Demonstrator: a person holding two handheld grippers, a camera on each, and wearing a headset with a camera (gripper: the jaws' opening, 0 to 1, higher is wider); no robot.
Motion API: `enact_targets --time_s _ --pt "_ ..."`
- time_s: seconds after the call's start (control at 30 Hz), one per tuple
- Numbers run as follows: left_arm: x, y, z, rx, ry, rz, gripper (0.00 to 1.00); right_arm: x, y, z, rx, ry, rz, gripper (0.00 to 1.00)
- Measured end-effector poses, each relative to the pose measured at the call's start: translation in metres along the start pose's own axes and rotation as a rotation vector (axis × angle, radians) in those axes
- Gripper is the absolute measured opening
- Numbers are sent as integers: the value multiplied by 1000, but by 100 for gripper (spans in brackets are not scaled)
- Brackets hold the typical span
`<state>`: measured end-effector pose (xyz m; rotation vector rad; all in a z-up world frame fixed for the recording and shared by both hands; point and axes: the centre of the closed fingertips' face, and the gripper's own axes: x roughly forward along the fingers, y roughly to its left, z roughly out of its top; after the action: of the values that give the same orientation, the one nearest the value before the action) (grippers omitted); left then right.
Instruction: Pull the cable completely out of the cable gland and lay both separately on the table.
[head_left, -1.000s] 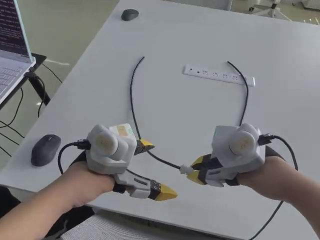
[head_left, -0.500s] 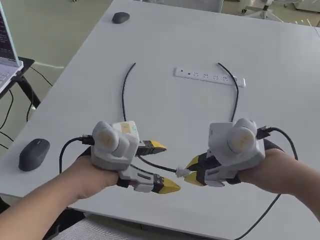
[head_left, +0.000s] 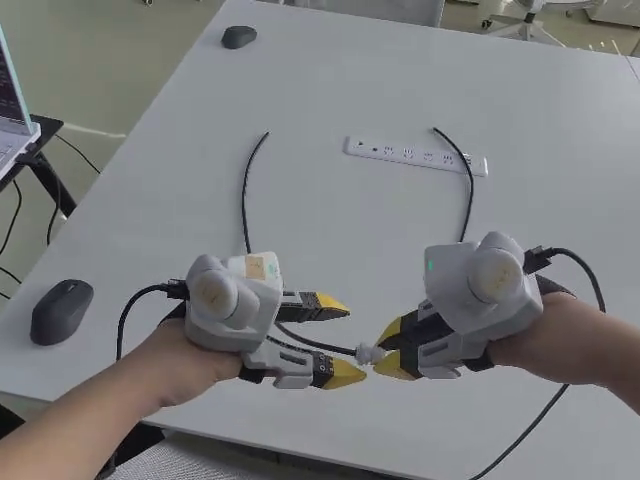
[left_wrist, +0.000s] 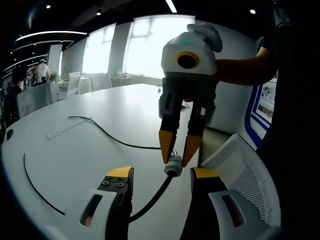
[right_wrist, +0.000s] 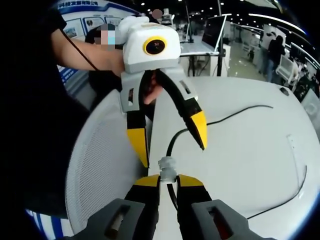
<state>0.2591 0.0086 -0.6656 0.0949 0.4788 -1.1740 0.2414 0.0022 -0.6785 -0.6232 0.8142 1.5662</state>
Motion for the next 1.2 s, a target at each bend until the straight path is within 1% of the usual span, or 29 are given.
enact_targets --time_s 0.23,0.37,0.53,0.77,0.9,1.13,1.2 --pt "3 -8 -3 25 19 -33 38 -2 3 4 -13 -6 16 6" --pt "4 -11 -3 37 18 -45 33 -3 4 4 -20 -3 23 6" --pt "6 -15 1 49 4 -68 24 -3 3 1 -30 4 26 6" --pt "8 -18 0 53 6 -91 20 -3 2 0 -37 5 29 6" --pt "9 -19 -1 55 11 -95 16 -1 3 -3 -49 15 33 6" --pt "10 -18 0 61 4 -98 16 -1 2 -2 -71 3 30 7" --pt "10 -17 0 54 5 -96 16 -2 2 -2 -77 -2 28 7"
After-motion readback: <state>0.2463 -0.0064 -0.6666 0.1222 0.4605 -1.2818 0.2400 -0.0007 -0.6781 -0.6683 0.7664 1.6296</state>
